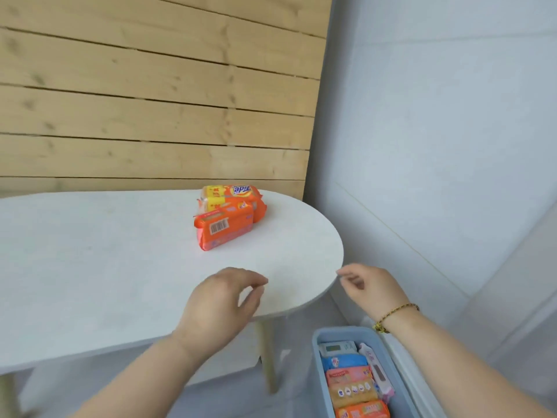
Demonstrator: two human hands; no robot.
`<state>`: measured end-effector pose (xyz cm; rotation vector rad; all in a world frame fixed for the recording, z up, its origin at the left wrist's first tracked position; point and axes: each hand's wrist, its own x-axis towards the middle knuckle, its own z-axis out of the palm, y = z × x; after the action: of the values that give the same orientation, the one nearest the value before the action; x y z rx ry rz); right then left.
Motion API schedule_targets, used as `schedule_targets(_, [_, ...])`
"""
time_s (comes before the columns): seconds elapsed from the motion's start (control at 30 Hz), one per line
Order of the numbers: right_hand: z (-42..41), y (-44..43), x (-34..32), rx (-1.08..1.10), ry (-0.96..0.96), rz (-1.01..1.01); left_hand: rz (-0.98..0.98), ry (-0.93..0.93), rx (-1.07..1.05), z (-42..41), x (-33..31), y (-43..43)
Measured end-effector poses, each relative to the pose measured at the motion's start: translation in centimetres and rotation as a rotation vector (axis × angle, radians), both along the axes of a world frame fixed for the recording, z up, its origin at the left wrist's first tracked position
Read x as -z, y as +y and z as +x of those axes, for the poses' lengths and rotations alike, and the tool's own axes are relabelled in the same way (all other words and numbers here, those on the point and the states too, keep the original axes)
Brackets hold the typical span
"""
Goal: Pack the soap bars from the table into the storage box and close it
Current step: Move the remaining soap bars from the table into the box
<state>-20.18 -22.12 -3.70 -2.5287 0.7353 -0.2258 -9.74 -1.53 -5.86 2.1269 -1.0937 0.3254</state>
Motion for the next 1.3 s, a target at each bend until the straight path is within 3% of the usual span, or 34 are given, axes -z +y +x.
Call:
schedule_targets(0.07, [2.5,1.6,-0.9,-0.067,-0.001,-0.044,0.066,0.083,-0.182,2.2,-0.3,2.2])
schedule_targets(0.2, [8.6,4.7,-2.6,-0.249,0.077,-0.265,0.408,0.177,-0.377,4.8,0.9,4.2])
schedule_targets(0.37, [16.4,7.9,-2.7,-0.386,0.116,-0.412,0.578,0.192,-0.361,6.1,2.0,4.2])
schedule_targets(0.53, [20.3,9.3,-2.0,-0.463,0.258,-0.54,0.629,0.206,-0.324,6.7,2.1,4.0])
schedule_targets(0.67, [21.4,9.2,-1.4,-0.485,0.218,-0.617,0.633,0.209,-0.315,6.8,2.1,4.2])
schedule_targets(0.9, [20.3,8.1,-2.6,-0.541,0.233,-0.733,0.509,0.254,-0.249,6.6,1.2,2.7])
schedule_targets(1.17, [10.6,4.0,-5.5,-0.236,-0.05,-0.373,0.066,0.053,0.12,2.7,0.7,-1.9])
schedule_targets(1.3, [2.4,1.1,-5.5,-0.132,-0.025,-0.278,-0.04,-0.036,0.348,-1.1,1.5,-4.8])
